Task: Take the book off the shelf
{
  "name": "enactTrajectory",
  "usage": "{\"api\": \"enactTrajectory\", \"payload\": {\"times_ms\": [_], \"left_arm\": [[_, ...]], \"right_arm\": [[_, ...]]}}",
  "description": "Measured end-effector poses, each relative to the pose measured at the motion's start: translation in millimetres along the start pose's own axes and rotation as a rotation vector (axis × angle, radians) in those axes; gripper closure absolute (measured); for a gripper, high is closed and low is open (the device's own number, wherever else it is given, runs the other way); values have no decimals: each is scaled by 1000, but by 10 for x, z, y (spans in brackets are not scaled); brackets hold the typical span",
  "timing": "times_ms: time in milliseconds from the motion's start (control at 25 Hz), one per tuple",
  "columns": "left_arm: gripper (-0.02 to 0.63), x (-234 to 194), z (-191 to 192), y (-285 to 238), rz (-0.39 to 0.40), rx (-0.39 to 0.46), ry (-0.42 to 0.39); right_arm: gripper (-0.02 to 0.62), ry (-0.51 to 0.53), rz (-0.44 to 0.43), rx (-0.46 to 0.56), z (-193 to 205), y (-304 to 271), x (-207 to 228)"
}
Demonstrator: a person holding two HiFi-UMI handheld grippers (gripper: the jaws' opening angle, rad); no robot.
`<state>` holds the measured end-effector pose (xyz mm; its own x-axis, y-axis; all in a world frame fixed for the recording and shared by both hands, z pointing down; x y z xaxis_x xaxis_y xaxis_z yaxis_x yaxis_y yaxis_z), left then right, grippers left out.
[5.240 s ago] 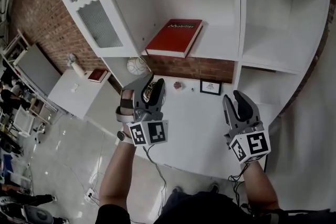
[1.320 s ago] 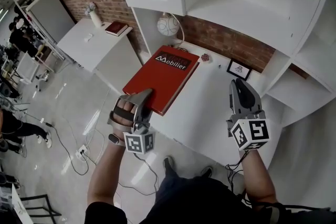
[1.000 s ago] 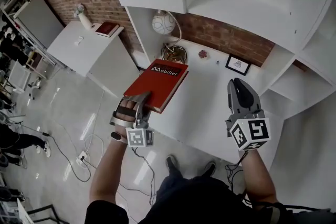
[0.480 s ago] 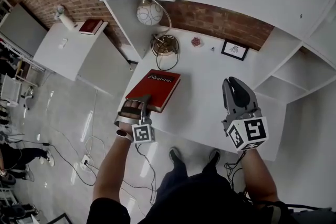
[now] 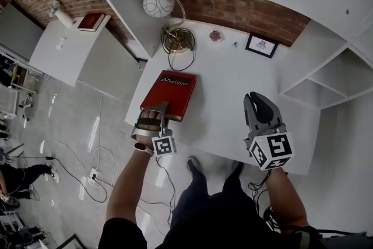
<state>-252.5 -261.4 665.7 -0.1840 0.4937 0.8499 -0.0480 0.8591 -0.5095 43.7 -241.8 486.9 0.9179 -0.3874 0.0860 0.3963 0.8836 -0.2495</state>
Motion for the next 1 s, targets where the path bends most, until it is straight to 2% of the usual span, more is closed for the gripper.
{"api": "enactTrajectory", "payload": {"times_ms": [120, 280, 520, 680, 800, 880, 1000], "left_arm": [[361, 173, -44, -71, 104, 5, 43], [303, 366, -117, -132, 272, 37, 176], [272, 581, -125, -173, 441, 22, 153], [261, 636, -151, -172, 526, -7, 120], [259, 686, -161, -146, 630, -27, 99], [259, 669, -149, -127, 681, -28, 126], [259, 537, -98, -71, 713, -28, 216]], "right_arm": [[551, -25, -2, -16, 108, -51, -6], [549, -21, -33, -46, 260, -134, -30], [548, -51, -49, -70, 373, -175, -21], [548, -47, -59, -77, 365, -188, -37], [548, -39, -66, -78, 364, -171, -76], [548, -34, -71, -77, 356, -154, -100], [548, -29, -71, -70, 313, -126, -110]]}}
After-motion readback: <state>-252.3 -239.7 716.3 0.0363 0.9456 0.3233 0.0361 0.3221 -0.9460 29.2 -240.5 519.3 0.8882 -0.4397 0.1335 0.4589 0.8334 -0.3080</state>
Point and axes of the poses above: the fingertips, and each gripper's own axes: y backward along the fingers, x to its right, z out of its underside, the point moved 7 cm from there along y, backward along the fingers, and after that the axes turned 2 degrees about -x, right-handed, at the moved point
